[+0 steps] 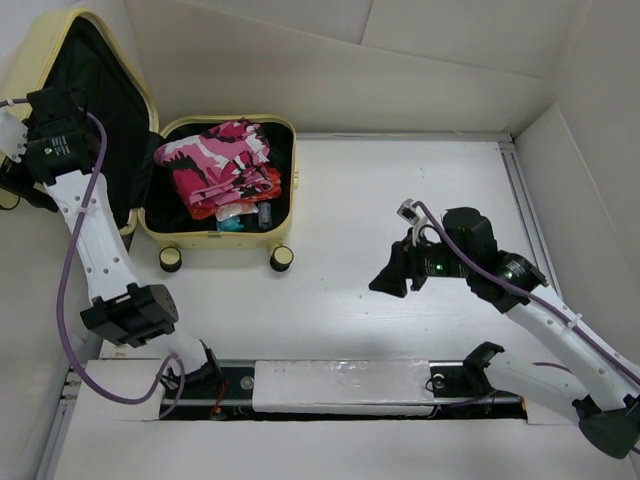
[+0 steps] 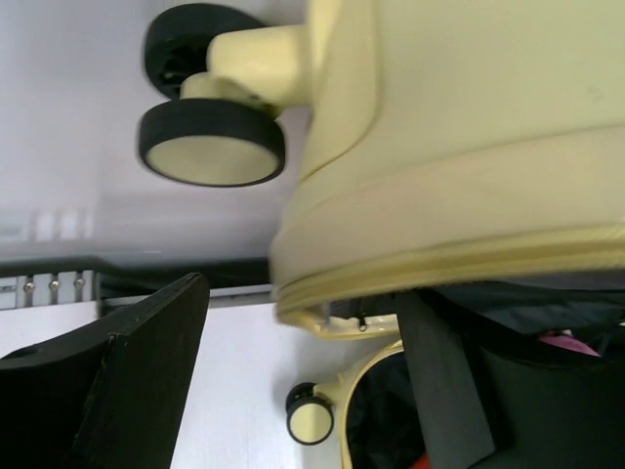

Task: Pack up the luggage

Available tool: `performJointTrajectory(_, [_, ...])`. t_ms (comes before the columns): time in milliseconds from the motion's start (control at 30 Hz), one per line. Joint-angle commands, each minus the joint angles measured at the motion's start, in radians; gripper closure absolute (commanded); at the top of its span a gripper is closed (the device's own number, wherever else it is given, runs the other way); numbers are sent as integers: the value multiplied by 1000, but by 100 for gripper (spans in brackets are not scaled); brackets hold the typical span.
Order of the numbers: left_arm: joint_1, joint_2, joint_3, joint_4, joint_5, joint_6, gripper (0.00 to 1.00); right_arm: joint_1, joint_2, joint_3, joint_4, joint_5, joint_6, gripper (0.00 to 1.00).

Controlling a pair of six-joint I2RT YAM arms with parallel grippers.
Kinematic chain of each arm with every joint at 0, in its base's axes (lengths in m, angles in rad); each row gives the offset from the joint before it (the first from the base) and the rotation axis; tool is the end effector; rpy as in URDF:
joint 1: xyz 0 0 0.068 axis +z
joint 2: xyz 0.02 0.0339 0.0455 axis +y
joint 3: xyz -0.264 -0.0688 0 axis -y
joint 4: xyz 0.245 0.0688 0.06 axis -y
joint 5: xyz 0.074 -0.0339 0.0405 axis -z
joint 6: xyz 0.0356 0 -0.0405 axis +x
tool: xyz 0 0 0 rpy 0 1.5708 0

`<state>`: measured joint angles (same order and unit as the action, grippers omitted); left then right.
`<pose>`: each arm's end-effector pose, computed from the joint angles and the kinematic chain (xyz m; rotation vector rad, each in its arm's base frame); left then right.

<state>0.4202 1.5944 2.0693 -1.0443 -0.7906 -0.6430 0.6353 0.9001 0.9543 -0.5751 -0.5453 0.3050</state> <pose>0.2637 0.1455 0.4894 -1.3913 1.4754 0.6996 0.1403 0.1264 0.3415 -0.7084 2.0974 1.1181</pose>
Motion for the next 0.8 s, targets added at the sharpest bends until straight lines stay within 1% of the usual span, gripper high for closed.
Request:
performJointTrajectory(0, [0, 44, 57, 0, 19, 13, 28, 9, -1, 26, 11, 18, -20, 37])
performJointTrajectory(133, [0, 81, 78, 9, 30, 22, 33, 9, -1, 26, -2, 36, -20, 37])
performJointTrajectory(233, [0, 102, 87, 9, 40, 13, 44, 9, 8, 26, -12, 57, -20, 37])
performJointTrajectory(267, [0, 102, 100, 9, 40, 13, 49, 9, 8, 26, -12, 58, -20, 37])
performJointTrajectory(300, [0, 113, 100, 18, 40, 13, 60, 9, 8, 26, -12, 70, -20, 37])
performJointTrajectory(433, [0, 113, 126, 27, 83, 22, 81, 9, 8, 17, -13, 81, -20, 37])
performJointTrajectory(467, [0, 113, 112, 27, 94, 22, 97, 9, 17, 17, -12, 81, -8, 37])
performJointTrajectory(500, [-21, 104, 100, 36, 94, 22, 100, 9, 17, 17, -2, 81, -7, 37])
performJointTrajectory(633, [-177, 84, 100, 58, 85, 22, 100, 9, 37, 8, 8, 81, 2, 37])
performJointTrajectory(667, [-292, 75, 100, 70, 67, 22, 100, 9, 37, 8, 18, 81, 2, 37])
performJointTrajectory(733, [-438, 61, 100, 95, -19, 63, 100, 9, 46, 8, 30, 81, 2, 37])
performJointTrajectory(767, [-598, 52, 83, 107, -54, 63, 100, 9, 55, 8, 40, 81, 2, 37])
